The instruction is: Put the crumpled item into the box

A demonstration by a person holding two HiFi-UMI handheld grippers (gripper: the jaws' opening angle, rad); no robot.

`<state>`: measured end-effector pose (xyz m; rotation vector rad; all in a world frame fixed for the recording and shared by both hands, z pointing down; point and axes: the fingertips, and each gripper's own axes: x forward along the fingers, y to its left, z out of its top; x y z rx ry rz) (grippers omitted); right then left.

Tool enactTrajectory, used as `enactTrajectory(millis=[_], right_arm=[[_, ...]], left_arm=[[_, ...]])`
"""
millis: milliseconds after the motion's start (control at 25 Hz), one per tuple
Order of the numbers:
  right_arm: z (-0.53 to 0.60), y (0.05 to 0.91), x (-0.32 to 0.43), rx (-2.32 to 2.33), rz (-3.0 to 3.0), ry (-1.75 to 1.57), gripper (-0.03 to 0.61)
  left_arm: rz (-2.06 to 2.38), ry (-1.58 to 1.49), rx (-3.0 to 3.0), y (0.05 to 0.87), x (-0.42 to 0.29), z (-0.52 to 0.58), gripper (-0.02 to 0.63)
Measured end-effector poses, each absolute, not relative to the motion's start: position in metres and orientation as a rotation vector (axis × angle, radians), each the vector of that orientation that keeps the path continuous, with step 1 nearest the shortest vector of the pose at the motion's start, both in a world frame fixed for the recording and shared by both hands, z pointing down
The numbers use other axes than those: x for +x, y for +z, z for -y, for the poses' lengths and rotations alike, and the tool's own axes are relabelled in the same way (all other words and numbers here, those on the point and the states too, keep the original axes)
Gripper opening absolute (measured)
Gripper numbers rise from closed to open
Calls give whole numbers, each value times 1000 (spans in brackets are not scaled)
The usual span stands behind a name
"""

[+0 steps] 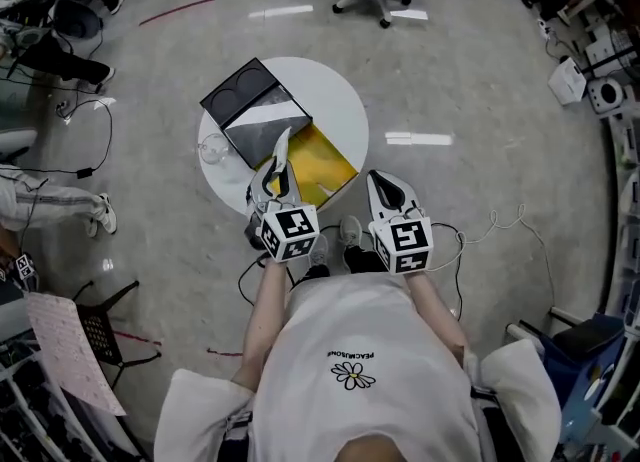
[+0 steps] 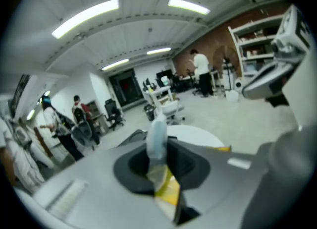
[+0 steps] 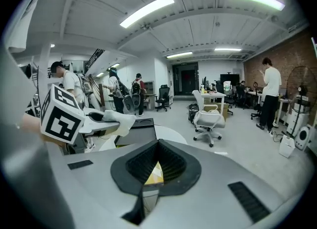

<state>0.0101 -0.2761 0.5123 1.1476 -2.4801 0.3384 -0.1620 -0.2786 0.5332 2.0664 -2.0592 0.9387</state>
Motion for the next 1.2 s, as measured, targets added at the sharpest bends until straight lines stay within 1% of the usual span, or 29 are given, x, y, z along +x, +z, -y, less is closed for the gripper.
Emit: enactTrajectory(millis=[160,280,600,920,1200], right_arm=[[273,518,27,1193,2447,366,0],[272,521,38,1228,2418,385,0],[266,530,70,1329,2358,481,1],[257,535,92,1389,2309,535,1],[254,539,99,1402,2282,540,0]], left_arm=[[1966,1330,2174,555,-154,293,48],[1843,1560,2241,580,-147,303,48],[1521,1883,2273,647,-127,311,48],[1321,1924,2284,683,-109,308,52],[1241,1838,2275,694,-102,306,60]])
